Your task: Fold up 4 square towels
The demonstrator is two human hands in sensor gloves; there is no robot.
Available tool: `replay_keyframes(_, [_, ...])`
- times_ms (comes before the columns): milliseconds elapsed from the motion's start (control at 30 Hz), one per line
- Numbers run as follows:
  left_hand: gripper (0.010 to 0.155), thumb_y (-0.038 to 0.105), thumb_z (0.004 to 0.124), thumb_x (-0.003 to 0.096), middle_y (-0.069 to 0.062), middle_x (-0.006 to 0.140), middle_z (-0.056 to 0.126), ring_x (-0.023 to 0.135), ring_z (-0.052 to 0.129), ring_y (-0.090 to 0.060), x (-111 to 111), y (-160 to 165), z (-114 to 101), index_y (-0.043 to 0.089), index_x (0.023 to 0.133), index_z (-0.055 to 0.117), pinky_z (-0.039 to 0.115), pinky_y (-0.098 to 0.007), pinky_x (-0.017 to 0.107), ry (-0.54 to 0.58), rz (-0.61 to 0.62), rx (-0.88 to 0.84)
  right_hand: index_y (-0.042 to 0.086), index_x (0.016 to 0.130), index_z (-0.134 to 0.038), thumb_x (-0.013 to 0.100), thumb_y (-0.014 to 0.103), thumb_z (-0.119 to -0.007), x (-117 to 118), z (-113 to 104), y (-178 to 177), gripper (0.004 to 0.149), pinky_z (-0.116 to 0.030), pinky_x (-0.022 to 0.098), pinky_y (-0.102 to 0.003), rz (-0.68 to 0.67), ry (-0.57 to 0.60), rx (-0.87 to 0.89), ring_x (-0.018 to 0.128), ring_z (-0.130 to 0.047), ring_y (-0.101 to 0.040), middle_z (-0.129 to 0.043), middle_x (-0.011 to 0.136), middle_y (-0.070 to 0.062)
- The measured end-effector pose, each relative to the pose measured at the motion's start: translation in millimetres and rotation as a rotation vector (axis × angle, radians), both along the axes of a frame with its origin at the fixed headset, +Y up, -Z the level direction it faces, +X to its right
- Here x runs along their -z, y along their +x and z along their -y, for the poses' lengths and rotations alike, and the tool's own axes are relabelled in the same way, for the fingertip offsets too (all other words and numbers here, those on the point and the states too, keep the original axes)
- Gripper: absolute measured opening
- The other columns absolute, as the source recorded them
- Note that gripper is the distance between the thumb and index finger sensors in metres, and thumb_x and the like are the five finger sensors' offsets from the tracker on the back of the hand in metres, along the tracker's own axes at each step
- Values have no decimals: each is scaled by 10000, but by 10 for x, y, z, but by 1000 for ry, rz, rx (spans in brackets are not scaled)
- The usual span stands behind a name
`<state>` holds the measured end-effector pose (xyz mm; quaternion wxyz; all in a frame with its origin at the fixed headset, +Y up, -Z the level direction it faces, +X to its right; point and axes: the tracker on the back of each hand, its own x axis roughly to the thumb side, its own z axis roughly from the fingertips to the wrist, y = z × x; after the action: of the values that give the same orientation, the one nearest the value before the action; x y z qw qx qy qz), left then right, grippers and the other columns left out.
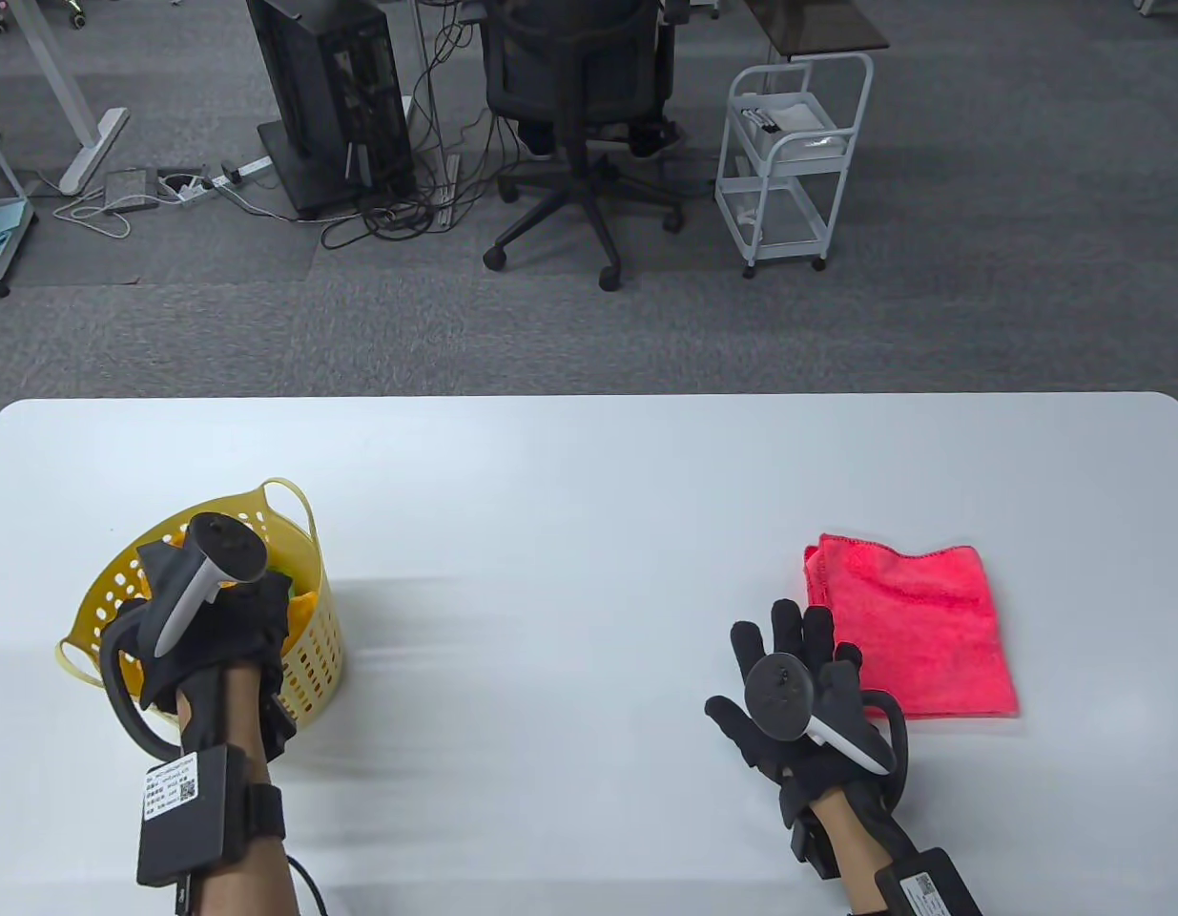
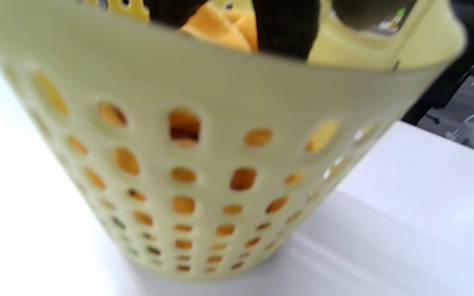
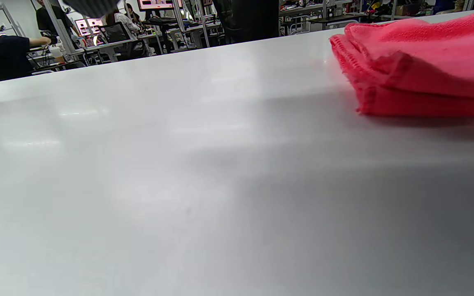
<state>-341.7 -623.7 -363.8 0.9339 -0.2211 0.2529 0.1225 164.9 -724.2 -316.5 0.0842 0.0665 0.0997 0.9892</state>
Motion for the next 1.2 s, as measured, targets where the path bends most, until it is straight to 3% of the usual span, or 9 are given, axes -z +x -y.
replay_keyframes(167, [622, 631, 510, 584, -450, 1176, 329, 1007, 133, -738, 54, -32, 71, 413, 1165, 470, 130, -786, 693, -100, 3, -4, 149, 1183, -204, 618, 591, -618, -4, -2, 1, 828, -116, 689, -720, 0, -10, 5, 1017, 79, -509, 50, 1188, -245])
replay_keyframes(367, [626, 618, 502, 590, -357, 1233, 407, 1080, 203, -670, 91, -37, 98, 356, 1149, 607, 121, -774, 711, -106, 4, 31, 149, 1183, -205, 617, 592, -616, -5, 2, 3, 828, -119, 691, -721, 7, -18, 3, 1017, 76, -512, 49, 1187, -249])
replay_keyframes(733, [612, 425, 496, 630, -308, 1206, 552, 1098, 383, -595, 68, -135, 103, 74, 1091, 689, 164, -756, 720, -8, -6, 20, 138, 1183, -206, 619, 590, -614, 3, 1, 21, 830, -124, 692, -721, 24, -28, 15, 1017, 73, -515, 46, 1187, -253])
replay_keyframes(1200, [586, 390, 509, 628, -247, 1216, 551, 1081, 419, -567, -129, 66, -342, 64, 1071, 711, 176, -748, 719, 275, 21, 124, 136, 1182, -203, 618, 592, -613, 10, -4, 29, 833, -125, 691, -722, 25, -21, 25, 1017, 72, -517, 45, 1187, -255])
